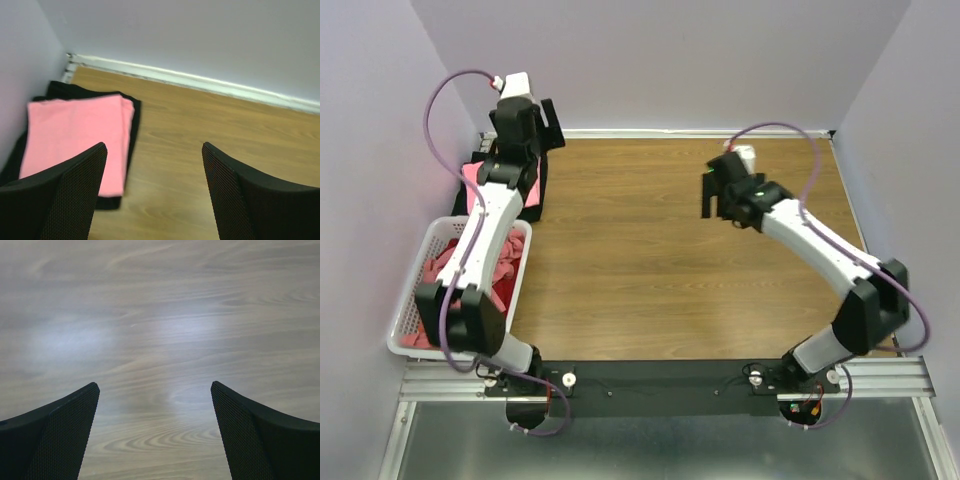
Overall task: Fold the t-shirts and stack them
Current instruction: Neatly place the folded tshirt to the corner
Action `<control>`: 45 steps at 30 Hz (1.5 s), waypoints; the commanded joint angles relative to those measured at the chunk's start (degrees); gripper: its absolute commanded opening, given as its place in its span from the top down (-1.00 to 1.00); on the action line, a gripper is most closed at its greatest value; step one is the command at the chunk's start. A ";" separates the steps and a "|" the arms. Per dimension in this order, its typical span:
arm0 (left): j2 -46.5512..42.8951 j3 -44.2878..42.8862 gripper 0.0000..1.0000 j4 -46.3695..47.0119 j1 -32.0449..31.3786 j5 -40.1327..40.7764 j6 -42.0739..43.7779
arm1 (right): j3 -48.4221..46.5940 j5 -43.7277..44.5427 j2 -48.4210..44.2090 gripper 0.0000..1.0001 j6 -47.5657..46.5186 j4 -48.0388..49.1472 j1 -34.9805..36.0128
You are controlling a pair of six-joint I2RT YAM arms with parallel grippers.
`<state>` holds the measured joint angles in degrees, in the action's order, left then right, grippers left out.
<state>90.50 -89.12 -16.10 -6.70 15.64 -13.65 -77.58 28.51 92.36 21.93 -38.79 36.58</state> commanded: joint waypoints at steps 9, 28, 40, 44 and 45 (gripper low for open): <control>-44.50 24.77 -0.97 -12.01 -4.73 -2.37 -12.27 | 4.46 9.98 -34.85 -1.00 4.26 -9.81 -12.23; -78.89 22.23 -0.97 -35.67 -4.73 16.19 -20.80 | 10.52 5.86 -73.72 -1.00 -9.80 -6.57 -12.14; -83.73 24.26 -0.97 -36.63 -4.73 15.30 -23.62 | 12.01 0.93 -75.13 -1.00 -12.79 -5.78 -12.14; -84.96 23.91 -0.97 -37.69 -4.73 15.21 -24.75 | 12.45 0.84 -75.57 -1.00 -12.88 -5.78 -12.14; -84.79 23.73 -0.97 -38.04 -4.73 14.78 -25.28 | 12.63 0.76 -75.40 -1.00 -12.62 -5.78 -12.23</control>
<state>6.48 -64.42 -52.07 -11.62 29.58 -36.53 -65.93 30.52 17.91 10.04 -45.34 24.29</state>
